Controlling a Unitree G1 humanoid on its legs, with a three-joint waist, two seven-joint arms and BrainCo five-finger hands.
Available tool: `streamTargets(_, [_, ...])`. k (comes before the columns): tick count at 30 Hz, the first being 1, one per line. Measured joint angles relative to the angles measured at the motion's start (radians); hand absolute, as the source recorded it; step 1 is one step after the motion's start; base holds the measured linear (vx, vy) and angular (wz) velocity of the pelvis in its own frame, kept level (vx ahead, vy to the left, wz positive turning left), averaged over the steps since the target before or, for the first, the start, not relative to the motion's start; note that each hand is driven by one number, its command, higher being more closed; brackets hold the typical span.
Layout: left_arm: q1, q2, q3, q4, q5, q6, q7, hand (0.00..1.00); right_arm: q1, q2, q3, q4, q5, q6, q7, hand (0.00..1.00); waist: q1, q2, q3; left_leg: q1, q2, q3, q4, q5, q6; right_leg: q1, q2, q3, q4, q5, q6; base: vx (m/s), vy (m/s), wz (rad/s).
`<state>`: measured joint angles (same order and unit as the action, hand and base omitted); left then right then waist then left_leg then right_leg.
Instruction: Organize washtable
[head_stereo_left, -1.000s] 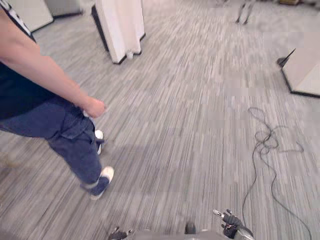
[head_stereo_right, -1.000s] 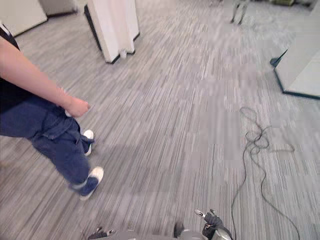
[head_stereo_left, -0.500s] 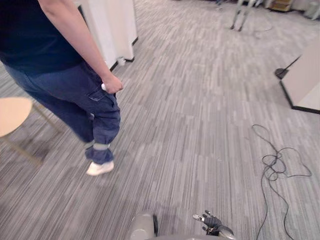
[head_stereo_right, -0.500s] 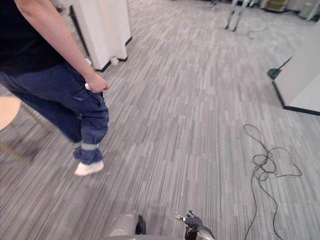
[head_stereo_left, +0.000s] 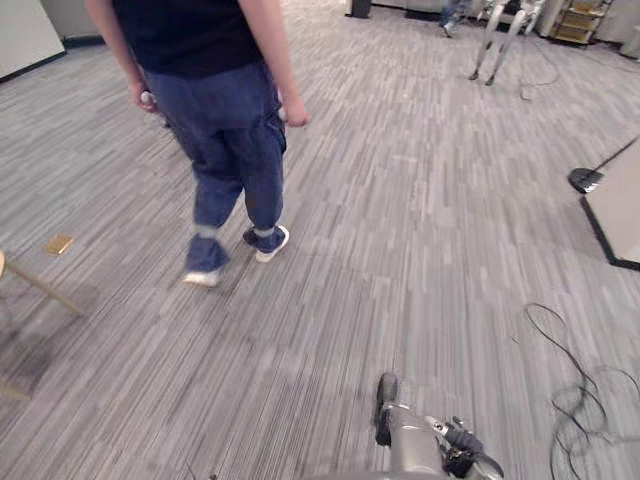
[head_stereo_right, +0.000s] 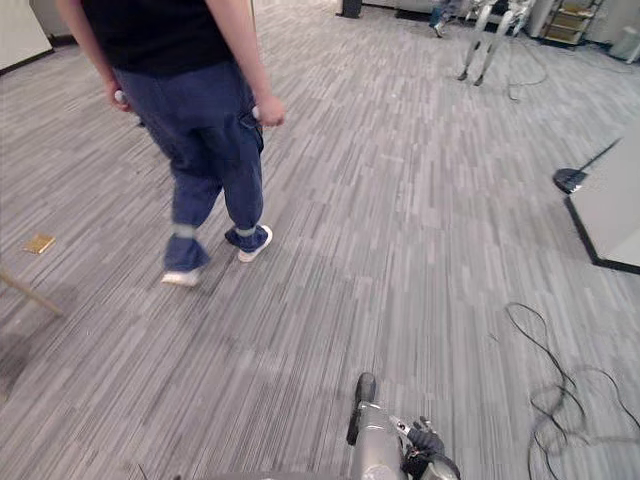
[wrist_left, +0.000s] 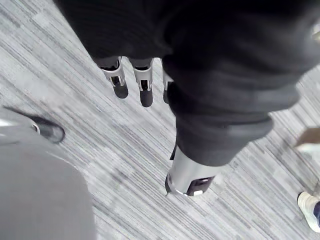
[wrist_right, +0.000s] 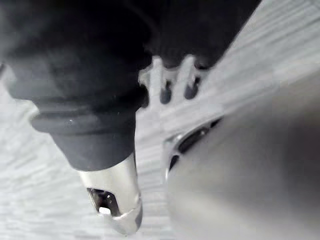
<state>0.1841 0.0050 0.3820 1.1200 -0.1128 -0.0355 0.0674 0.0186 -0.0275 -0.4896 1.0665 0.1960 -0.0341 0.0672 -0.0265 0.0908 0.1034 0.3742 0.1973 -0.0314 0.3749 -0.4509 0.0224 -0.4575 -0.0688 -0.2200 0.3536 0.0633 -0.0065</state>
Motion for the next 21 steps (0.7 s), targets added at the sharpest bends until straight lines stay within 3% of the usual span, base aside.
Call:
streamTargets(1, [0.000,-0.010,0.025,0.008,0.001,0.003,0.000,0.00,0.000,0.001,-0.019,0.001,0.001,0.001,-0.001,0.00,0.006,0.012,-0.001,-0.041,0.013,-0.010,0.112,0.056,0.001,0.010,0.014,-0.011,0.018,0.026,-0.002,0.96,-0.255,-0.40])
streamTargets(2, [-0.009,-0.034,0.062,0.013,0.000,0.010,0.000,0.00,-0.001,-0.015,-0.021,0.002,0.005,0.004,-0.002,0.00,0.019,0.038,0.002,-0.120,0.033,-0.017,0.301,0.265,-0.009,0.037,0.057,-0.010,0.044,-0.020,-0.008,0.98,-0.217,-0.60])
streamTargets(3, [-0.009,-0.043,0.069,0.013,-0.003,0.012,-0.002,0.00,-0.002,-0.021,-0.001,0.004,0.008,0.008,-0.004,0.00,0.026,0.035,0.015,-0.176,0.049,0.004,0.416,0.487,-0.020,0.093,0.088,0.010,0.014,-0.046,-0.020,1.16,-0.216,-0.73])
streamTargets(4, [-0.018,-0.039,0.056,0.011,-0.002,0.012,-0.007,0.00,-0.002,-0.029,0.008,0.009,0.010,0.012,-0.008,0.00,0.034,0.048,0.044,-0.276,0.097,0.073,0.602,0.401,-0.006,0.201,0.121,0.035,-0.062,-0.074,-0.045,1.13,-0.148,-0.52])
streamTargets(5, [-0.022,-0.036,0.054,0.004,-0.003,0.007,-0.013,0.00,-0.004,-0.029,0.018,0.019,0.010,0.016,-0.011,0.00,0.044,0.038,0.065,-0.337,0.111,0.117,0.704,0.318,0.007,0.292,0.129,0.054,-0.118,-0.079,-0.048,0.89,-0.090,-0.32])
streamTargets(6, [-0.015,-0.026,0.049,-0.012,-0.004,0.008,-0.016,0.00,-0.008,-0.028,0.041,0.037,0.010,0.021,-0.019,0.00,0.051,0.003,0.082,-0.400,0.091,0.139,0.743,0.259,0.004,0.385,0.121,0.071,-0.171,-0.096,-0.046,1.00,-0.047,-0.25])
streamTargets(7, [-0.001,-0.014,0.031,-0.036,-0.015,0.008,-0.024,0.00,-0.009,-0.023,0.077,0.057,0.009,0.022,-0.025,0.00,0.071,-0.029,0.092,-0.505,0.030,0.149,0.727,0.186,-0.005,0.512,0.102,0.108,-0.228,-0.130,-0.051,0.80,-0.002,-0.25])
streamTargets(9, [0.017,-0.013,0.006,-0.061,-0.035,0.006,-0.023,0.00,-0.021,-0.018,0.076,0.057,0.009,0.021,-0.024,0.00,0.098,-0.039,0.091,-0.637,-0.024,0.146,0.629,0.143,-0.018,0.585,0.078,0.128,-0.252,-0.167,-0.034,0.76,0.079,-0.49])
streamTargets(11, [0.025,-0.006,-0.004,-0.062,-0.035,0.004,-0.023,0.00,-0.042,-0.019,0.105,0.058,0.010,0.020,-0.024,0.00,0.113,-0.047,0.088,-0.773,-0.091,0.142,0.362,0.167,-0.053,0.654,0.037,0.152,-0.287,-0.251,0.022,0.82,0.209,-0.57])
streamTargets(12, [0.036,-0.014,-0.021,-0.058,-0.035,0.006,-0.022,0.00,-0.044,-0.020,0.108,0.059,0.012,0.018,-0.023,0.00,0.128,-0.030,0.078,-0.818,-0.102,0.122,0.115,0.236,-0.113,0.707,0.029,0.176,-0.320,-0.293,0.037,0.62,0.233,-0.52])
streamTargets(13, [0.044,-0.018,-0.029,-0.055,-0.035,0.006,-0.023,0.00,-0.043,-0.016,0.106,0.060,0.012,0.018,-0.023,0.00,0.139,-0.026,0.076,-0.837,-0.100,0.115,0.091,0.322,-0.110,0.740,0.026,0.197,-0.335,-0.317,0.041,0.82,0.332,-0.83])
streamTargets(14, [0.068,-0.034,-0.033,-0.046,-0.043,0.008,-0.022,0.00,-0.029,-0.005,0.107,0.073,0.011,0.014,-0.024,0.00,0.164,-0.030,0.056,-0.837,-0.108,0.128,0.163,0.380,-0.059,0.783,0.011,0.247,-0.332,-0.331,0.030,0.85,0.378,-0.57])
streamTargets(15, [0.078,-0.024,-0.026,-0.045,-0.052,0.006,-0.026,0.00,-0.033,0.022,0.109,0.085,0.010,0.013,-0.020,0.00,0.153,-0.052,0.043,-0.829,-0.125,0.139,0.203,0.317,0.016,0.761,-0.004,0.273,-0.246,-0.317,0.009,0.85,0.380,-0.39])
streamTargets(16, [0.081,-0.012,-0.021,-0.041,-0.053,0.004,-0.027,0.00,-0.034,0.032,0.109,0.085,0.009,0.012,-0.019,0.00,0.151,-0.069,0.034,-0.816,-0.141,0.143,0.201,0.298,0.026,0.726,-0.016,0.292,-0.169,-0.309,0.009,0.82,0.373,-0.01])
streamTargets(17, [0.083,0.012,-0.015,-0.025,-0.054,0.003,-0.023,0.00,-0.032,0.047,0.103,0.089,0.001,0.012,-0.018,0.00,0.151,-0.105,0.024,-0.770,-0.165,0.175,0.187,0.276,0.067,0.662,-0.039,0.334,0.009,-0.288,0.066,0.76,0.310,-0.02])
streamTargets(18, [0.082,0.031,-0.014,-0.018,-0.054,0.006,-0.022,0.00,-0.031,0.055,0.100,0.095,-0.004,0.008,-0.019,0.00,0.146,-0.130,0.025,-0.707,-0.187,0.196,0.178,0.240,0.090,0.599,-0.044,0.368,0.231,-0.241,0.190,0.73,0.272,-0.06])
streamTargets(19, [0.082,0.038,-0.013,-0.018,-0.054,0.007,-0.022,0.00,-0.032,0.058,0.100,0.095,-0.009,0.005,-0.019,0.00,0.146,-0.138,0.027,-0.670,-0.195,0.204,0.170,0.220,0.097,0.562,-0.039,0.374,0.344,-0.207,0.279,0.67,0.214,-0.08])
streamTargets(21, [0.077,0.047,-0.015,-0.022,-0.053,0.010,-0.024,0.00,-0.032,0.052,0.101,0.090,-0.029,-0.004,-0.001,0.00,0.144,-0.141,0.032,-0.476,-0.219,0.208,0.077,0.194,0.104,0.441,-0.042,0.280,0.701,-0.188,0.276,0.67,0.178,-0.17])
